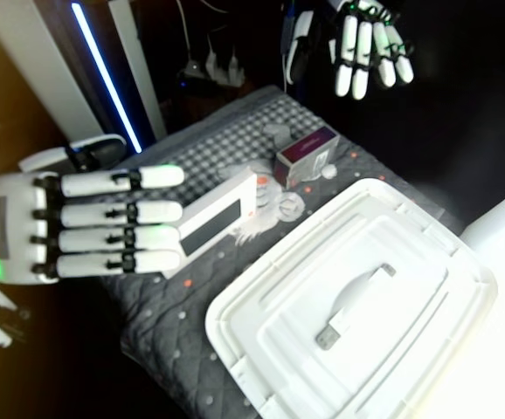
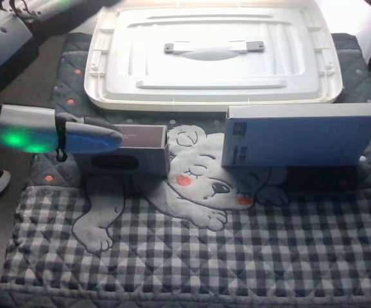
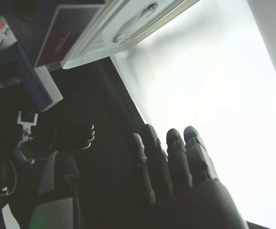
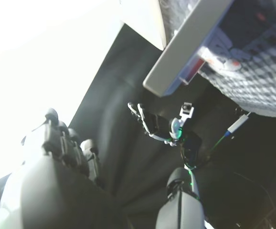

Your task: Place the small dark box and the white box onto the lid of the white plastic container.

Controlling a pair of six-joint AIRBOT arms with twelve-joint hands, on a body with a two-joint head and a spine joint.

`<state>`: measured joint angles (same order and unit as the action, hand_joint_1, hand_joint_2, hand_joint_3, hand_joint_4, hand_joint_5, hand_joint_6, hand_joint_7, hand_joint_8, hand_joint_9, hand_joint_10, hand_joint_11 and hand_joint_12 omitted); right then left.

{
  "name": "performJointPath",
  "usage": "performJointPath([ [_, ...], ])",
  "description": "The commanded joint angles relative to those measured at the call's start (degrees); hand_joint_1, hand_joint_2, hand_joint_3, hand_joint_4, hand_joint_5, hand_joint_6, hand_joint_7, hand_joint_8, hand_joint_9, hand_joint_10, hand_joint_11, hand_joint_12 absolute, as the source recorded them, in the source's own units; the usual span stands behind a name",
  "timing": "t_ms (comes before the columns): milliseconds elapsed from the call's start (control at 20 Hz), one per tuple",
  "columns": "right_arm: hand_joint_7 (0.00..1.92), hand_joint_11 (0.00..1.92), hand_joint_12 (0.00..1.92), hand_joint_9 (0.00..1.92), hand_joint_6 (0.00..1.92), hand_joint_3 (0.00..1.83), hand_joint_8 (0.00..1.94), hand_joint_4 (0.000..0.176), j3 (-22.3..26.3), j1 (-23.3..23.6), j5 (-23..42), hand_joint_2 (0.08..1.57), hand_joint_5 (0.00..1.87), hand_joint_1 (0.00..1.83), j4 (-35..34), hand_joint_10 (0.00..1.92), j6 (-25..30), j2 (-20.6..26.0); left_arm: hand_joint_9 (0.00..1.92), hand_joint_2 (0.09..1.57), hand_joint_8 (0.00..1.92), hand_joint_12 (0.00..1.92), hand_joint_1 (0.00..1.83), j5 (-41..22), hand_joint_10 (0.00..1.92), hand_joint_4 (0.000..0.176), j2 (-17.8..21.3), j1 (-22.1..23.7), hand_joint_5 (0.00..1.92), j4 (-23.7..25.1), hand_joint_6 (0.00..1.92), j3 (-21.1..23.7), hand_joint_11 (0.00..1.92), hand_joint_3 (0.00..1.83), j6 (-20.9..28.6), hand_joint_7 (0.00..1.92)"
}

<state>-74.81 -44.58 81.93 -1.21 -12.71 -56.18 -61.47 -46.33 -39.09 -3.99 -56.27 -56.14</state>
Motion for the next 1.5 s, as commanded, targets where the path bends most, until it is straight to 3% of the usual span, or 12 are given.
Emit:
performJointPath([
  [0,0.00,0.00,0.00,0.00,0.00,0.01,0.00,0.176,-0.46,0.21,6.64,0.60,0.00,0.70,-2.30,0.00,0.26,0.19,0.16,0.70,0.01,0.07,0.49,-6.35,0.02,0.175,-0.27,0.63,0.05,-0.57,0.01,0.10,0.07,0.00,0.13,0.15],
  [200,0.00,0.00,0.00,0.00,0.00,0.01,0.00,0.176,-0.99,0.22,4.49,0.61,0.00,0.68,-1.88,0.00,0.20,-0.31,0.19,0.72,0.00,0.03,0.55,-4.74,0.00,0.176,-1.26,0.66,0.12,-0.43,0.00,-0.45,0.15,0.00,0.13,0.17],
  [300,0.00,0.00,0.00,0.00,0.00,0.00,0.00,0.176,-1.69,0.24,2.79,0.60,0.00,0.65,-1.72,0.00,0.20,-0.88,0.01,0.84,0.00,0.00,0.55,-3.31,0.00,0.136,-2.11,0.80,0.04,-0.43,0.00,-1.09,0.01,0.02,0.13,0.02],
  [350,0.00,0.00,0.00,0.00,0.00,0.01,0.00,0.176,-2.00,0.25,2.17,0.62,0.00,0.62,-1.72,0.00,0.20,-1.16,0.00,0.80,0.00,0.00,0.56,-2.07,0.00,0.157,-2.58,1.06,0.01,-0.25,0.00,-1.45,0.00,0.00,0.13,0.00],
  [450,0.00,0.00,0.00,0.00,0.00,0.02,0.00,0.145,-2.49,0.28,0.97,0.65,0.00,0.61,-1.72,0.00,0.20,-1.60,0.05,0.76,0.00,0.02,0.52,1.51,0.00,0.120,-3.95,2.16,0.01,0.55,0.00,-2.39,0.08,0.00,0.13,0.05],
  [600,0.00,0.00,0.00,0.00,0.00,0.01,0.00,0.133,-3.05,0.37,-0.61,0.65,0.00,0.59,-1.72,0.00,0.20,-2.06,0.08,0.76,0.00,0.06,0.49,4.64,0.01,0.116,-6.32,2.64,0.02,0.84,0.00,-3.76,0.17,0.00,0.13,0.03],
  [650,0.00,0.00,0.00,0.00,0.00,0.01,0.00,0.131,-3.23,0.47,-1.23,0.65,0.00,0.60,-1.73,0.00,0.21,-2.21,0.05,0.80,0.00,0.04,0.54,5.55,0.00,0.084,-6.95,2.74,0.01,0.85,0.00,-4.21,0.12,0.01,0.13,0.01],
  [750,0.00,0.00,0.00,0.00,0.00,0.00,0.00,0.173,-3.98,4.28,-4.60,0.62,0.00,0.62,0.51,0.00,0.21,-3.16,0.05,0.76,0.00,0.02,0.57,6.69,0.00,0.122,-7.49,2.81,0.00,0.87,0.00,-4.80,0.09,0.00,0.14,0.00],
  [850,0.00,0.00,0.00,0.00,0.00,0.00,0.00,0.176,-4.73,7.75,-8.12,0.60,0.01,0.58,4.15,0.00,0.21,-4.18,0.01,0.77,0.00,0.01,0.56,6.57,0.00,0.139,-7.05,2.65,0.00,0.84,0.00,-4.74,0.06,0.00,0.17,0.00],
  [950,0.00,0.03,0.01,0.00,0.00,0.00,0.00,0.176,-4.97,8.78,-9.18,0.58,0.01,0.55,5.44,0.00,0.21,-4.36,0.06,0.75,0.01,0.04,0.55,7.11,0.02,0.083,-7.10,2.67,0.00,0.87,0.00,-4.84,0.13,0.00,0.14,0.02],
  [1100,0.00,0.01,0.01,0.00,0.00,0.00,0.00,0.176,-5.04,10.29,-10.98,0.58,0.00,0.53,6.93,0.00,0.21,-4.36,0.04,0.75,0.00,0.03,0.50,7.67,0.00,0.067,-7.08,2.71,0.00,0.88,0.00,-5.03,0.11,0.00,0.14,0.02],
  [1450,0.05,0.19,0.10,0.05,0.00,0.00,0.01,0.176,-5.62,18.66,-20.74,0.59,0.00,0.45,17.08,0.01,0.22,-5.63,0.00,0.78,0.00,0.00,0.51,9.68,0.00,0.091,-7.50,2.71,0.00,0.94,0.00,-5.56,0.03,0.00,0.12,0.00],
])
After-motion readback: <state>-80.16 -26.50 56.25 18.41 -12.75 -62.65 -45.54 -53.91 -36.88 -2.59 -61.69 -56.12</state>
